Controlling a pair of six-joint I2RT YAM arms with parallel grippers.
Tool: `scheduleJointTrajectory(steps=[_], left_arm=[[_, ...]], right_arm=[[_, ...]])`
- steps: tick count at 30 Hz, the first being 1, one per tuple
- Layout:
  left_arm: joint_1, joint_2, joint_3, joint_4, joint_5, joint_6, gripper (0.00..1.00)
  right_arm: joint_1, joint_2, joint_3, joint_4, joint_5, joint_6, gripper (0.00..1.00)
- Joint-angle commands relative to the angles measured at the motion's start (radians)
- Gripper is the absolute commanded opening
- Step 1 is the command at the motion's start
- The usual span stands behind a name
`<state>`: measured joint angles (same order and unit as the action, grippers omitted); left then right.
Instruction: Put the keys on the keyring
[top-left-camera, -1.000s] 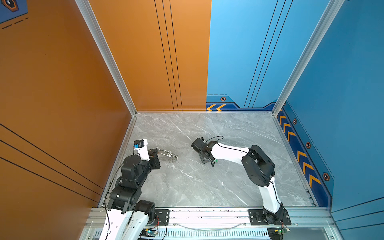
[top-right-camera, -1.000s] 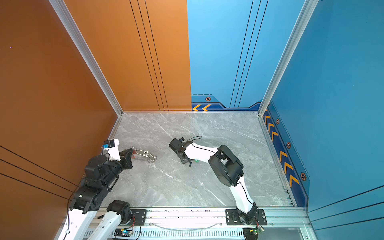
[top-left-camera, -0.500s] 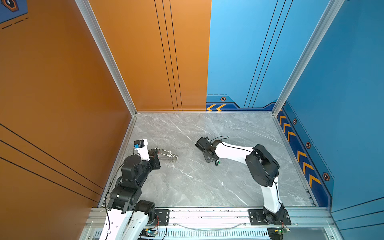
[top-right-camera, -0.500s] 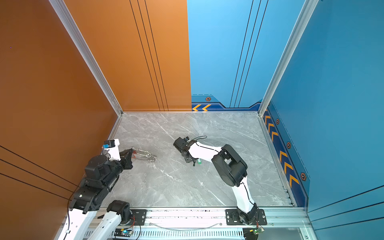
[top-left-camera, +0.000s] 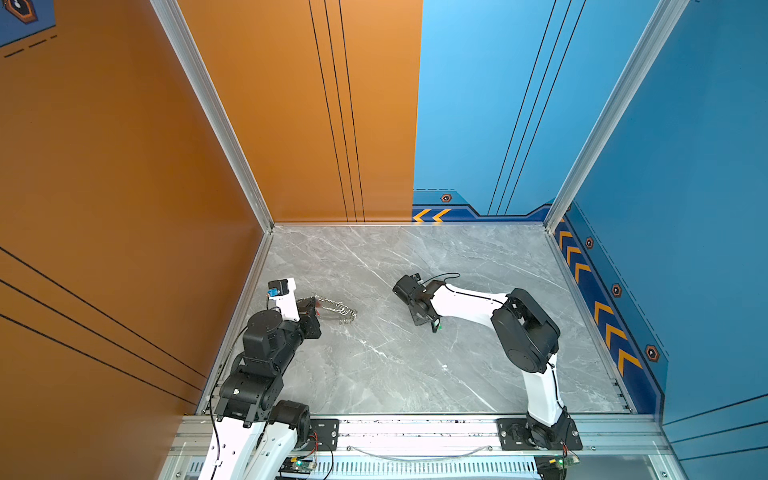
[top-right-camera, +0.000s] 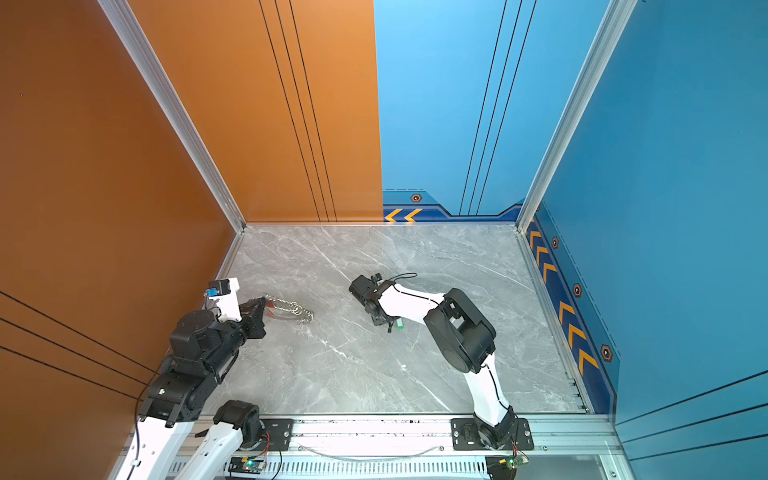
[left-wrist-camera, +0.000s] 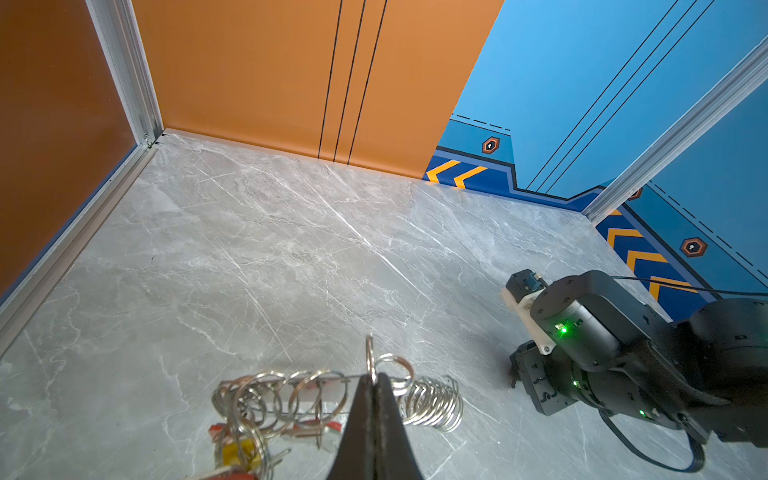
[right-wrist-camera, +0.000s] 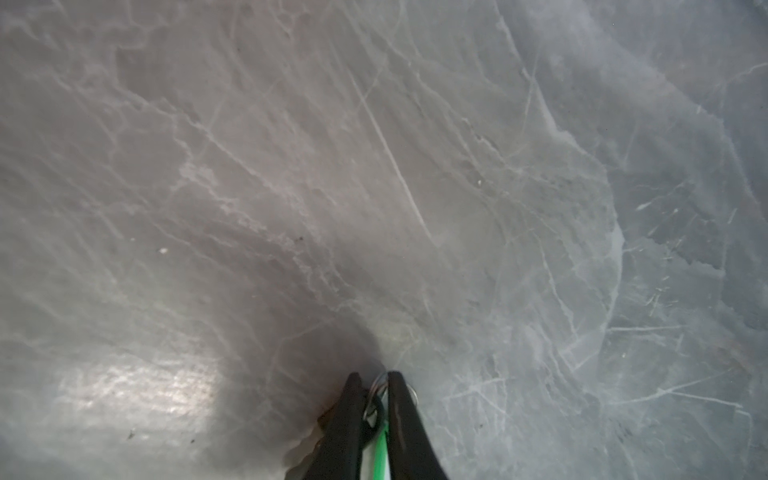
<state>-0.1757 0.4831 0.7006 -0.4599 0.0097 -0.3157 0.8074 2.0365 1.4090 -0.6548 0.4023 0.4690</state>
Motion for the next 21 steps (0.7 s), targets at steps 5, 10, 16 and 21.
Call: scheduleJointTrajectory(steps=[5,10,16,21], left_arm=[[0.012,-0.003,-0.007,0.070,0.022,-0.010,0.00],[0.011,-0.002,-0.007,0.072,0.022,-0.011,0.00],[0.011,0.000,-0.009,0.073,0.026,-0.011,0.00],[0.011,-0.001,-0.008,0.073,0.027,-0.011,0.00]], right_arm=[[-0.006,-0.071,-0.031,-0.022,0.062,0.034,0.12],[-0.012,-0.073,-0.038,-0.028,0.063,0.043,0.12],[-0.011,-0.075,-0.029,-0.019,0.022,0.041,0.23],[-0.022,-0.070,-0.034,0.012,-0.028,0.081,0.30]])
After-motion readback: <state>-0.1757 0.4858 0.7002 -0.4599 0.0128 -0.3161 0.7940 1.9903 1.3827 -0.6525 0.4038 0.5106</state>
